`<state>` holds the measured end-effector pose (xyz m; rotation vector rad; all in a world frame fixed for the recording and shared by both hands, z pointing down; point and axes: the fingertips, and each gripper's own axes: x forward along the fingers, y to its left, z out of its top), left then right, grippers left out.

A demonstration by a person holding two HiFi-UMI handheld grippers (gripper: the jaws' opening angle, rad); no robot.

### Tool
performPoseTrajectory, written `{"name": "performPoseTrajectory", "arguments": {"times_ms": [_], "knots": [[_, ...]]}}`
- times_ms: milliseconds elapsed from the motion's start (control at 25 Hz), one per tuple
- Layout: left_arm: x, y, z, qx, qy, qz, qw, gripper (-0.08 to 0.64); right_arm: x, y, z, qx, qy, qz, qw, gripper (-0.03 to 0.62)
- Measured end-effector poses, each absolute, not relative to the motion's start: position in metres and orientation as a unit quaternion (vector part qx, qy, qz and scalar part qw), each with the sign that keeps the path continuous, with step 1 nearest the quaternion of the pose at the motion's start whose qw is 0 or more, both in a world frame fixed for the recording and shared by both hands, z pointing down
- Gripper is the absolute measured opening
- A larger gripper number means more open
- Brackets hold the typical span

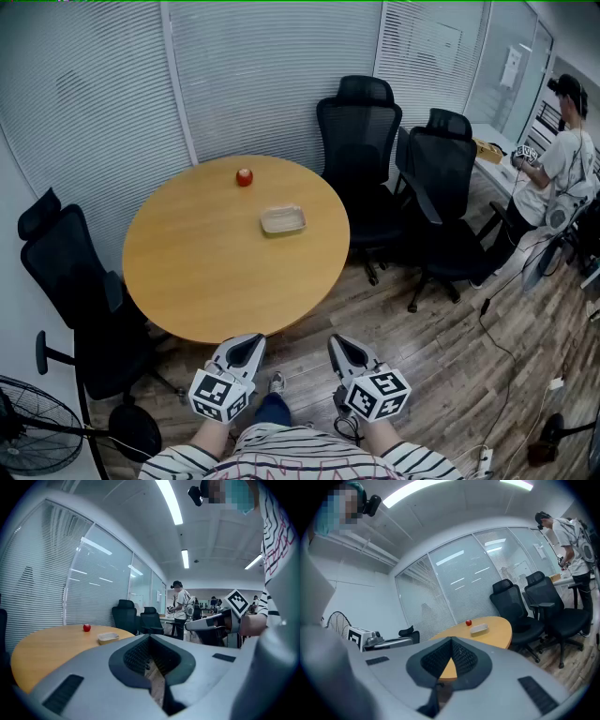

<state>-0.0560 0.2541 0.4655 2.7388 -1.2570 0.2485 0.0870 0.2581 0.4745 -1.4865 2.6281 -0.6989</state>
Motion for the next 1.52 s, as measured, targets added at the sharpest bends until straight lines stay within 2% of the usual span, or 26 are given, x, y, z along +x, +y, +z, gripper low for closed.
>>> {"name": "performPoseTrajectory", "arguments": {"times_ms": [240,280,320,360,920,1520], "knots": [[-0.048,0.249,0.462,0.907,-0.412,0.056,0.073,0.042,0.093,0.251,0.470,-0.456,0.855,-0.239,0.060,0.039],[-0.048,0.245,0.465,0.906,-0.412,0.058,0.077,0.076,0.093,0.247,0.473,-0.456,0.855,-0.240,0.059,0.070],[-0.050,0.240,0.468,0.905,-0.413,0.061,0.082,0.145,0.093,0.241,0.475,-0.457,0.853,-0.244,0.057,0.150],[-0.051,0.234,0.471,0.904,-0.413,0.063,0.088,0.179,0.093,0.235,0.478,-0.458,0.852,-0.248,0.055,0.212],[-0.058,0.089,0.484,0.906,-0.401,0.070,0.118,0.183,0.094,0.098,0.485,-0.492,0.829,-0.262,0.042,0.219],[-0.117,-0.050,0.501,0.898,-0.413,0.070,0.136,0.183,0.047,-0.045,0.507,-0.499,0.820,-0.280,0.027,0.219]]}}
